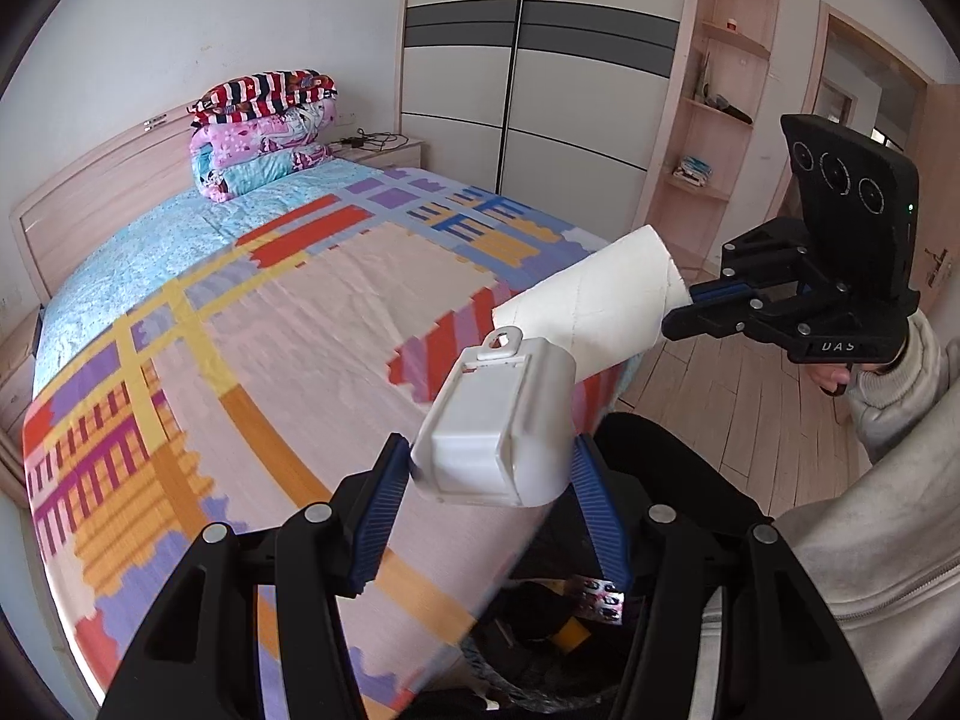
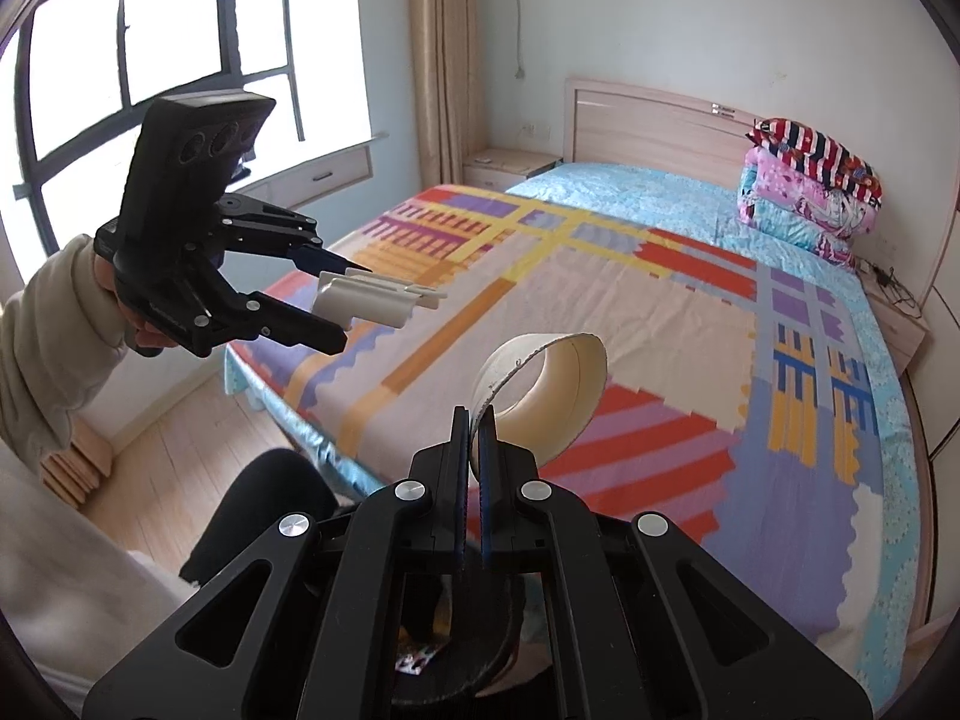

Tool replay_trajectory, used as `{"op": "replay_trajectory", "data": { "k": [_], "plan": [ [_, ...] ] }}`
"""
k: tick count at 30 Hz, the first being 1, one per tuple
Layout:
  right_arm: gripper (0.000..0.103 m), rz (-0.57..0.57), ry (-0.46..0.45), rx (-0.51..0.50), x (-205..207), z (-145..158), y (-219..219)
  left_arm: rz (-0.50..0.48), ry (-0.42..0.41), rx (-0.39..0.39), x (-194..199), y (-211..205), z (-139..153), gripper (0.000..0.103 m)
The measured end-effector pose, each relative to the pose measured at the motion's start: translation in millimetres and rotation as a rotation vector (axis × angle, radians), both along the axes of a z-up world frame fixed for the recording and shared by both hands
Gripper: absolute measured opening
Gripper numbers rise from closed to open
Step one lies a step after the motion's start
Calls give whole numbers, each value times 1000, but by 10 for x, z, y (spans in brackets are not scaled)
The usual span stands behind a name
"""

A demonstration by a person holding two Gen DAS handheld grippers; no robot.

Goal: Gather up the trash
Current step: 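Carry the white container and paper tube down over the bin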

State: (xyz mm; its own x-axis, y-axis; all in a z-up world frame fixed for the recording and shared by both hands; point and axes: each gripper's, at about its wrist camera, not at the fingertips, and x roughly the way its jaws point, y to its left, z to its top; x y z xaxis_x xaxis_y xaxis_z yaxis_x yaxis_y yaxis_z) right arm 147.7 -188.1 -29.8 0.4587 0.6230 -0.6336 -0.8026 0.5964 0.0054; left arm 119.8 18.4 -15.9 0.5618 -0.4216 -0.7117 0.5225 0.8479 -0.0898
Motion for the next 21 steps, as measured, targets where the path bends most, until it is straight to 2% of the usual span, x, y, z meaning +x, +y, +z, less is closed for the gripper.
{"op": "replay_trajectory", "data": {
  "k": [7, 13, 21],
  "plan": [
    [4, 3, 32, -9, -177, -177, -78, -3, 33, -24, -185, -143, -235, 54],
    [4, 20, 79, -27, -301, -375, -71, 23, 98, -48, -253, -222, -591, 54],
    [4, 24, 176, -71, -354, -786, -33, 57, 186, -72, -400, -399, -1106, 54]
  ]
}}
